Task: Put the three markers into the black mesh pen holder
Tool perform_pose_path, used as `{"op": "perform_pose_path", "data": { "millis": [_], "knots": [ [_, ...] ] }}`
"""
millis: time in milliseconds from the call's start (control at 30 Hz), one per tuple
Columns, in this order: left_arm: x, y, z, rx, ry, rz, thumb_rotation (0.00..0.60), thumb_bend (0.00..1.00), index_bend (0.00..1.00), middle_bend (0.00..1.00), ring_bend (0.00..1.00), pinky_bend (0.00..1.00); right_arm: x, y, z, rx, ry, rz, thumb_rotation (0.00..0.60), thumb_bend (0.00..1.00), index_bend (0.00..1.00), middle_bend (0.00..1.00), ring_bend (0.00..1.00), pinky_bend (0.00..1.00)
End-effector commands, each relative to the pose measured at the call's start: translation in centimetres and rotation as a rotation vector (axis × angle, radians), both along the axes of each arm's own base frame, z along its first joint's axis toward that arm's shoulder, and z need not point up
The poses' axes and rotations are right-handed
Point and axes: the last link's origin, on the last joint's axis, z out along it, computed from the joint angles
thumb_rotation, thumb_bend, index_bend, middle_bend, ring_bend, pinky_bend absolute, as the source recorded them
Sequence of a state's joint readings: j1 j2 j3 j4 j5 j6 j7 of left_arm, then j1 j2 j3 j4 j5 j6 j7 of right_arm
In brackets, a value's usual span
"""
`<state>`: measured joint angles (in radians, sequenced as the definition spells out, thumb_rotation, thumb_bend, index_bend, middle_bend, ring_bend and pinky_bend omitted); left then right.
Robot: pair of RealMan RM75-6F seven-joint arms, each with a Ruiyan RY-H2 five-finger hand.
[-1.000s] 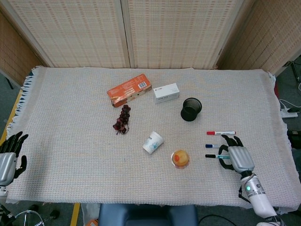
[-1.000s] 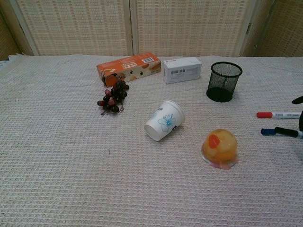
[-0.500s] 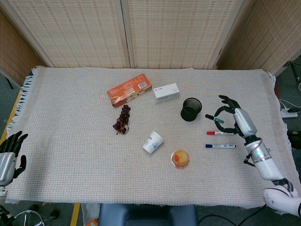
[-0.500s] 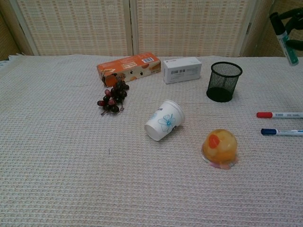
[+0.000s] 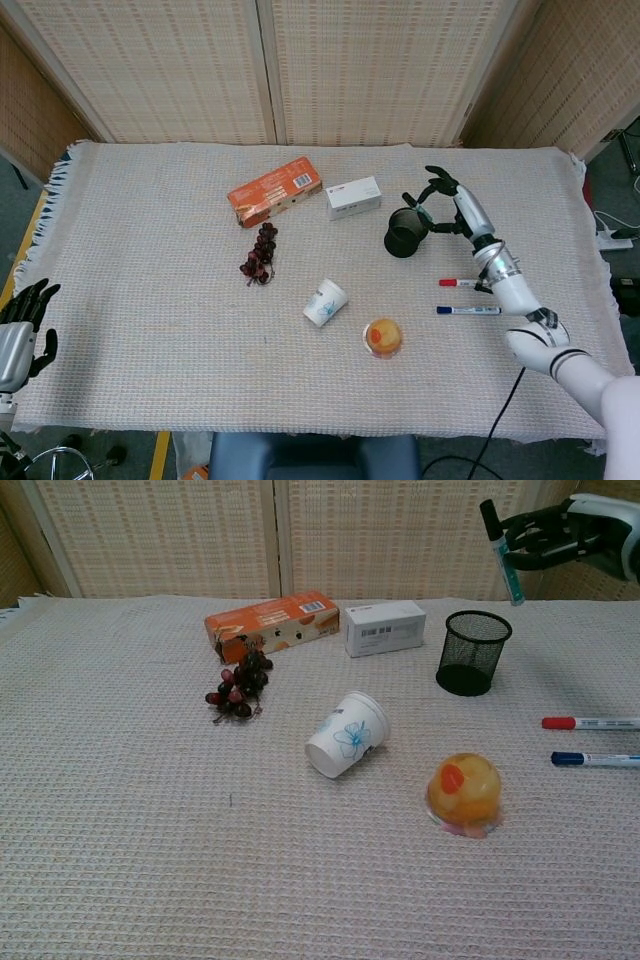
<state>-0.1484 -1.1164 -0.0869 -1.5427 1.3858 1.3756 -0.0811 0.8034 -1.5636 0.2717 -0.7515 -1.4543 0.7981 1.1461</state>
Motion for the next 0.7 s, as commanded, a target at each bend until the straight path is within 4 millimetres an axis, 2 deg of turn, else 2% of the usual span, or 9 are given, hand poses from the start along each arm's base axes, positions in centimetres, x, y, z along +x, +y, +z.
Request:
{"op": "perform_pose_path", "data": {
  "millis": [33, 267, 467, 633, 700],
  "knots": [
    [-0.1, 0.1, 0.0, -0.003, -0.003, 0.005, 0.600, 0.60, 0.10, 0.00, 0.00, 0.10, 1.7, -1.6, -3.1, 0.064, -0.004, 0.005, 0.600, 0.32, 0.62, 0.06, 0.14, 0.00],
    [-0.7, 0.3, 0.0, -0.008, -0.008, 0.025, 0.600, 0.61, 0.10, 0.00, 0.00, 0.10, 1.2, -2.0, -5.3, 0.110, 0.024, -0.032, 0.600, 0.32, 0.62, 0.06, 0.14, 0.00],
    [-0.9, 0.3, -0.1, -0.011, -0.007, 0.034, 0.600, 0.61, 0.10, 0.00, 0.00, 0.10, -0.1, -1.8, -5.8, 0.125, 0.042, -0.061, 0.600, 0.32, 0.61, 0.06, 0.14, 0.00],
    [-0.9, 0.4, -0.2, -0.014, -0.005, 0.036, 0.600, 0.60, 0.10, 0.00, 0.00, 0.10, -0.4, -1.8, -5.6, 0.131, 0.053, -0.067, 0.600, 0.33, 0.44, 0.06, 0.14, 0.00],
    [-0.9, 0.4, -0.2, -0.014, -0.004, 0.035, 0.600, 0.60, 0.10, 0.00, 0.00, 0.10, -0.4, -1.8, -5.5, 0.133, 0.060, -0.064, 0.600, 0.33, 0.33, 0.06, 0.13, 0.00]
  ]
}}
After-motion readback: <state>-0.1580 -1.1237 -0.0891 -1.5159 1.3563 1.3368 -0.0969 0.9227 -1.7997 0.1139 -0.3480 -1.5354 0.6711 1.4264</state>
